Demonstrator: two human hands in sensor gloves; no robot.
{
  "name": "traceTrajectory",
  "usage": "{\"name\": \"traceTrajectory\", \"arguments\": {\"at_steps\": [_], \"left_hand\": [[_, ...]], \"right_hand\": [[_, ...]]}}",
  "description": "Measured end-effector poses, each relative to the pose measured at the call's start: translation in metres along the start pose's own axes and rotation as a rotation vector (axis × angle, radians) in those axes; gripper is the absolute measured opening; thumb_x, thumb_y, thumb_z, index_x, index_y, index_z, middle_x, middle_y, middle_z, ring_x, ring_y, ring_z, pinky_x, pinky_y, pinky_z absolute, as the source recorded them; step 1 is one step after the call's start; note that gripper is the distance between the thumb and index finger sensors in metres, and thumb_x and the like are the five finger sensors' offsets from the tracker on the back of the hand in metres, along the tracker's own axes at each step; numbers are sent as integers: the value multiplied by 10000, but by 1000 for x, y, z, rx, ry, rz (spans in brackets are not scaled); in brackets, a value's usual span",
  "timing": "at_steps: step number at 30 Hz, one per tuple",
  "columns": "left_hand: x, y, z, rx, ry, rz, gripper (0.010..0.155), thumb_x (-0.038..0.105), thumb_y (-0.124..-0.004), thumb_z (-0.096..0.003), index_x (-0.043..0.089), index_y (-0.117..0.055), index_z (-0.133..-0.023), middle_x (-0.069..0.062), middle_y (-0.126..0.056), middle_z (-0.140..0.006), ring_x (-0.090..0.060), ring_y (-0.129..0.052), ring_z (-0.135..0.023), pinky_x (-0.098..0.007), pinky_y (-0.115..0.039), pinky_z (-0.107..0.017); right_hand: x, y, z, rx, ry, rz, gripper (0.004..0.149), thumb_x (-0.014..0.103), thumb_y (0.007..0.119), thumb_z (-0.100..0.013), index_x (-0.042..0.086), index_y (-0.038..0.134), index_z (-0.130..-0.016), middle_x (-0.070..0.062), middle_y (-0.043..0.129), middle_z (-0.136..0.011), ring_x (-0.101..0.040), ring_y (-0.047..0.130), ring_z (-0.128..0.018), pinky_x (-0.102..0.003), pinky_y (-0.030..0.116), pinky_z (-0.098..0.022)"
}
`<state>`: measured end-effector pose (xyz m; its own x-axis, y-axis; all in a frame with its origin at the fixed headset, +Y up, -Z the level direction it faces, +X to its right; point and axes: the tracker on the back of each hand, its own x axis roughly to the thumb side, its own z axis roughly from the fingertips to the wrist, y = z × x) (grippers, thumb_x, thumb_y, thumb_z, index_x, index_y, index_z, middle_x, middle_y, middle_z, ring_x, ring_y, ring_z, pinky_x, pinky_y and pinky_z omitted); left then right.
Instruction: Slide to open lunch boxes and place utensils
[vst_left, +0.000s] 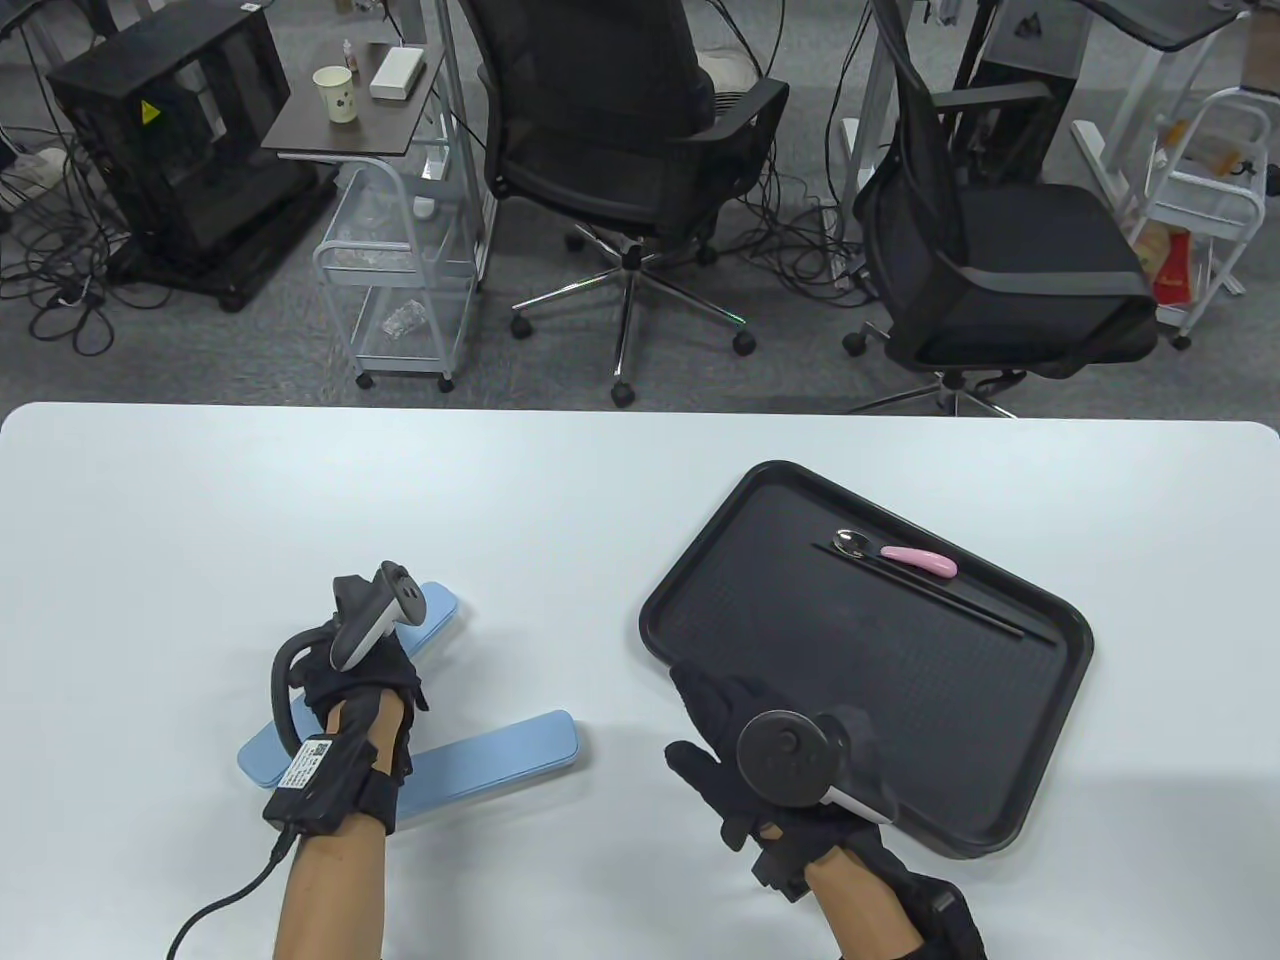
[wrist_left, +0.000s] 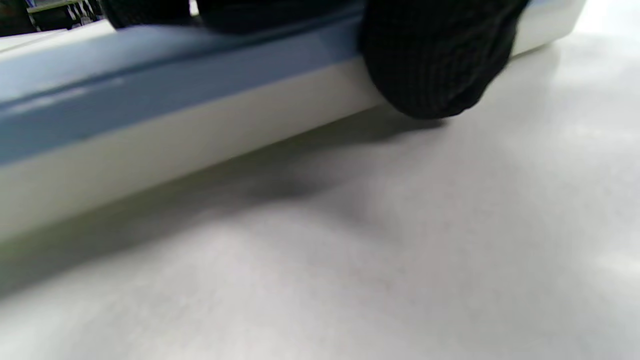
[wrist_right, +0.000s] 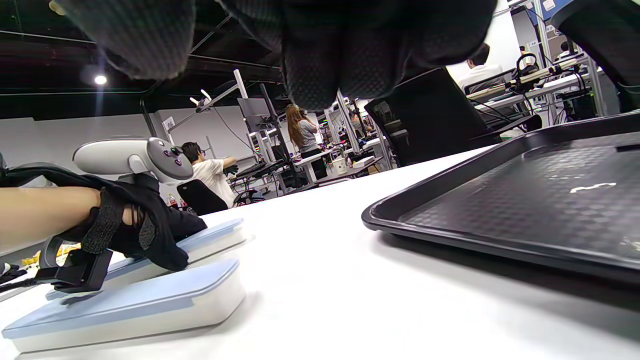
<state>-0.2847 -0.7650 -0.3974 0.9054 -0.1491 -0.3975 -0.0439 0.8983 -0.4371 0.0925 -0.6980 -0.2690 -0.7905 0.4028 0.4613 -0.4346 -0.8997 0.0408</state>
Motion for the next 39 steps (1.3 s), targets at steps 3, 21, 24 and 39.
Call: {"name": "traceTrajectory", "arguments": {"at_steps": [3, 21, 24, 39], "left_hand": [[-2, 9, 12, 26, -75, 23, 859, 432, -840, -410, 364, -281, -1059, -42, -468, -1091, -358, -566, -985, -653, -440, -740], [32, 2, 175, 308, -826, 111, 856, 404, -894, -393, 346, -371, -1068, -37, -459, -1087, -354, -576, -934, -641, -442, -722], [38, -4, 184, 290, -885, 110, 854, 410, -898, -389, 347, -381, -1066, -37, -474, -1080, -349, -585, -930, -637, -451, -719], [42, -22, 198, 299, -1000, 79, 857, 457, -895, -374, 328, -403, -1065, -18, -520, -1069, -326, -646, -896, -601, -522, -699]], "right_hand": [[0, 0, 0, -2, 0, -1, 715, 497, 746, -481, 216, 463, -1074, -147, 674, -1022, -417, 703, -938, -592, 589, -684], [13, 5, 0, 38, -68, -17, 824, 492, 814, -459, 330, 297, -1080, -77, 480, -1115, -389, 654, -983, -584, 559, -716], [18, 9, 0, 71, -122, -43, 876, 452, 876, -436, 356, 279, -1071, -60, 426, -1129, -388, 618, -1002, -590, 529, -730], [44, 29, -1, 66, -204, 57, 842, 421, 937, -385, 326, 435, -1054, -65, 589, -1027, -317, 746, -915, -575, 584, -715]]}}
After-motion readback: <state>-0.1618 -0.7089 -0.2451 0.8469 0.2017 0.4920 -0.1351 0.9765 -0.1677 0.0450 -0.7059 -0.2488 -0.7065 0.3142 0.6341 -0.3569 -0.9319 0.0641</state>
